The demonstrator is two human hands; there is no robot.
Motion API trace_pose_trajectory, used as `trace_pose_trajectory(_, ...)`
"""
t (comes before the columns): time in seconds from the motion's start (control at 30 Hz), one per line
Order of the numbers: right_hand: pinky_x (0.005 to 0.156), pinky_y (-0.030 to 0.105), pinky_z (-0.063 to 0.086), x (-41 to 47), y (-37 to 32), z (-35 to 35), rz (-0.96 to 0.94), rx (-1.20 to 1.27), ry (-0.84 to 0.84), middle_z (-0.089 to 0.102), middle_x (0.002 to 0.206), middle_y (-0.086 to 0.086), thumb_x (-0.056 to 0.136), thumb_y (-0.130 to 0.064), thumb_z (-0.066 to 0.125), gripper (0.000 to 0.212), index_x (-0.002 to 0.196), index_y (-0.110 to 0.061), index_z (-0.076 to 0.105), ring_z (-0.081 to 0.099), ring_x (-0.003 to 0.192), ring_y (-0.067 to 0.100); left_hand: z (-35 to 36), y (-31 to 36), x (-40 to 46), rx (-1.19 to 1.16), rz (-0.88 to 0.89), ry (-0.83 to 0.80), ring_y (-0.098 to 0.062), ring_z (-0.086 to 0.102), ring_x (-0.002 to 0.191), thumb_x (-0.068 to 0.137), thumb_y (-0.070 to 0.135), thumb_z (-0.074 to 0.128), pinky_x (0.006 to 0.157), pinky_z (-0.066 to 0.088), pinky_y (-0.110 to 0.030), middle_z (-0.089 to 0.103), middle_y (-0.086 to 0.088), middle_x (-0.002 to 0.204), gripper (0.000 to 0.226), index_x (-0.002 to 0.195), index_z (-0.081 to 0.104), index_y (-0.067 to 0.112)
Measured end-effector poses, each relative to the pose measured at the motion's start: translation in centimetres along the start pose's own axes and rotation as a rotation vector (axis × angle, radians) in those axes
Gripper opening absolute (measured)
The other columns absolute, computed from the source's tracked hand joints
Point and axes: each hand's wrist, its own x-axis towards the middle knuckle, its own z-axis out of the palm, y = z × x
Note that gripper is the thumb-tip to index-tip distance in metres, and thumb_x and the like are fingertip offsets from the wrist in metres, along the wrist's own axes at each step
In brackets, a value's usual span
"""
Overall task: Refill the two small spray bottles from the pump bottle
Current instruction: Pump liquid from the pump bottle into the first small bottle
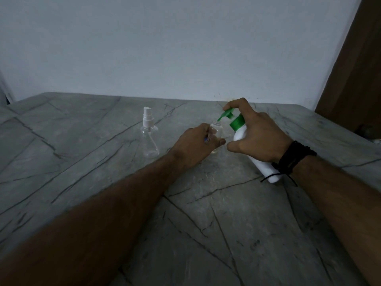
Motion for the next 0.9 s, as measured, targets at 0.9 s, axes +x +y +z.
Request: trace_pose_trajectory(0.9,0.053,0.015,0.038,-0.18,-0.02,-0.10,0.004,-0.013,0.021,0.056,0.069,-0.014,0.066,-0.017,0.080,0.072,0.126,-0.031,0.043,0.056,0.059,0.003,0.08,0.05,0.06,-0.006,-0.014,-0.017,-0.012,0.058,0.106,0.089,0.047,0.060,0.085,0.045,-0.025,0.062,0.000,0.125,0.051,0.130,0.052,0.017)
